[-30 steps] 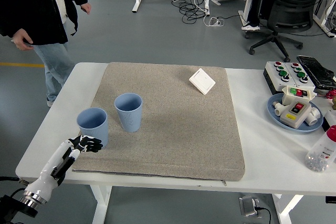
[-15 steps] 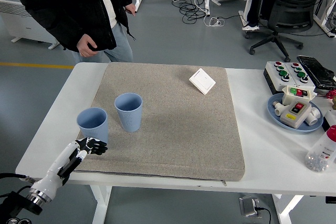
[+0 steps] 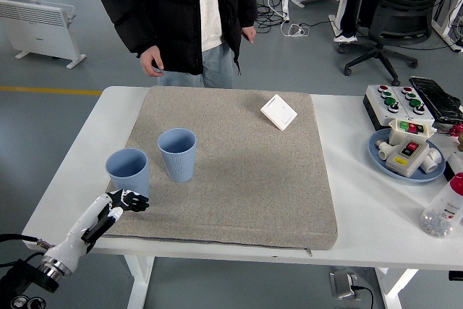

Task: Push cup pick cup insert cup

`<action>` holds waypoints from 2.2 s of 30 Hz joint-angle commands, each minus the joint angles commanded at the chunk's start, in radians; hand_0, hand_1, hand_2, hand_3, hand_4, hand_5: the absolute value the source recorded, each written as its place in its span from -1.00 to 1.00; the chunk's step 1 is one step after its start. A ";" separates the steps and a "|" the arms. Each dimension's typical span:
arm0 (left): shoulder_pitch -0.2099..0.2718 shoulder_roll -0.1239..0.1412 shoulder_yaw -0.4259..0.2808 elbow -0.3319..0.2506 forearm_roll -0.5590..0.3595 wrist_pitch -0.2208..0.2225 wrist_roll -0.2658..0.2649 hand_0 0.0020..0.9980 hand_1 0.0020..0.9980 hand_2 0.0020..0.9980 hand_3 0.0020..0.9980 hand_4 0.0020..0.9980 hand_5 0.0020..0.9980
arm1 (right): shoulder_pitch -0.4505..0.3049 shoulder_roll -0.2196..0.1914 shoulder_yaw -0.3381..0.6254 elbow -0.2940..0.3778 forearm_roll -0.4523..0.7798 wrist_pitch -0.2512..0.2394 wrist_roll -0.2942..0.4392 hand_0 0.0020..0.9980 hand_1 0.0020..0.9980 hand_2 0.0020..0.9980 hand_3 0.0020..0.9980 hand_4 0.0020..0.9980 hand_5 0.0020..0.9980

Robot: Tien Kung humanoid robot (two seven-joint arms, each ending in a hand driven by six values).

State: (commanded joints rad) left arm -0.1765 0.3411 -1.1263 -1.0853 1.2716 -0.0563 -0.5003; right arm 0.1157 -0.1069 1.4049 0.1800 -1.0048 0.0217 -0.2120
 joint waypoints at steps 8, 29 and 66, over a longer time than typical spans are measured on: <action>-0.022 0.005 0.001 0.024 0.009 0.002 -0.004 0.35 0.30 0.25 0.21 0.17 1.00 | 0.000 0.000 0.000 0.000 0.001 0.000 0.000 0.57 0.43 0.55 0.17 -0.69 0.07; -0.097 -0.012 0.006 0.122 0.016 0.001 -0.011 0.38 0.31 0.26 0.21 0.17 1.00 | -0.001 0.001 -0.003 0.000 -0.002 -0.001 -0.002 0.57 0.43 0.55 0.18 -0.69 0.06; -0.281 -0.047 0.058 0.343 0.036 -0.005 -0.049 0.38 0.31 0.25 0.19 0.17 1.00 | 0.001 0.002 -0.015 0.000 -0.001 -0.003 -0.005 0.57 0.43 0.54 0.17 -0.69 0.06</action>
State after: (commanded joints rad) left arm -0.4573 0.2942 -1.0681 -0.7420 1.3078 -0.0612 -0.5493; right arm 0.1169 -0.1047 1.3896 0.1800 -1.0062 0.0191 -0.2167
